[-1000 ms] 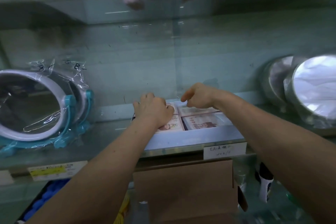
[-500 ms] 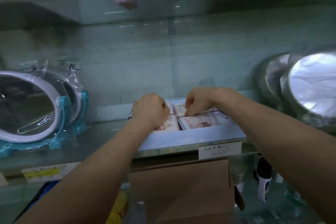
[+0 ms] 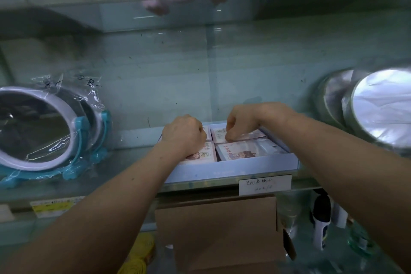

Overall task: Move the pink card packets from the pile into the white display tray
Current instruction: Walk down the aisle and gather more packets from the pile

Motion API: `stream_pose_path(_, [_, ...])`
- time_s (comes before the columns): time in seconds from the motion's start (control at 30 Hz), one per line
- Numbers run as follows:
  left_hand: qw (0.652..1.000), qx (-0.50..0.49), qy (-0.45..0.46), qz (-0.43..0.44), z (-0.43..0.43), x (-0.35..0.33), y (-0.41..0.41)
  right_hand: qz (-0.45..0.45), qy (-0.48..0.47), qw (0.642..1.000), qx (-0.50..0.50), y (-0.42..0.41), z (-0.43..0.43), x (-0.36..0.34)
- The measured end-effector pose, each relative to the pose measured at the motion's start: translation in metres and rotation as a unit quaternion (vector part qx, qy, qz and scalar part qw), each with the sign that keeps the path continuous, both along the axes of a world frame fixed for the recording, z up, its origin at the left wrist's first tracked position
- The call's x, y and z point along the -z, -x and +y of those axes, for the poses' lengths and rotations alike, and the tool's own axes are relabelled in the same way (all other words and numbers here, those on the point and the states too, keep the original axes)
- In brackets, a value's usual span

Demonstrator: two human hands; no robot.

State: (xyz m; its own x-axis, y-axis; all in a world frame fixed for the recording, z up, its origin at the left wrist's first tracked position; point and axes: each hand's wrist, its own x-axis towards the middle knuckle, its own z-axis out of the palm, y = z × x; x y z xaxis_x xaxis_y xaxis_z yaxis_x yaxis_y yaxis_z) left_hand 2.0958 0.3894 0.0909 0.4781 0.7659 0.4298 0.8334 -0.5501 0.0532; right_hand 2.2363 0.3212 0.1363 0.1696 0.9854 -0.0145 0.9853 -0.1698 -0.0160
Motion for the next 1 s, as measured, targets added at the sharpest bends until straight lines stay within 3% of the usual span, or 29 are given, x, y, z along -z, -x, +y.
stream_pose_path(0.23, [0.997, -0.027, 0.016, 0.069, -0.010, -0.005, -0.004, 0.026, 0.006, 1.000, -0.015, 0.005, -0.018, 0.005])
stream_pose_path(0.3, [0.998, -0.024, 0.035, 0.052, -0.014, -0.011, -0.001, 0.033, -0.010, 0.999, -0.020, 0.003, -0.027, -0.001])
stream_pose_path(0.4, [0.992, 0.052, 0.107, -0.037, -0.024, -0.020, 0.007, 0.045, -0.026, 0.998, -0.046, 0.000, -0.045, -0.006])
stream_pose_path(0.5, [0.978, 0.116, 0.175, 0.002, -0.041, -0.018, 0.018, 0.038, 0.032, 0.998, -0.041, -0.002, -0.060, -0.001])
stream_pose_path(0.57, [0.979, 0.112, 0.164, 0.034, -0.046, -0.014, 0.022, 0.044, 0.057, 0.997, -0.027, -0.001, -0.064, 0.005])
stream_pose_path(0.77, [0.990, 0.099, 0.095, 0.017, -0.051, -0.004, 0.019, 0.033, 0.059, 0.998, -0.018, 0.002, -0.066, 0.008])
stream_pose_path(1.0, [0.997, 0.048, 0.048, 0.019, -0.052, 0.006, 0.020, 0.034, 0.024, 0.992, -0.120, 0.028, -0.068, 0.009])
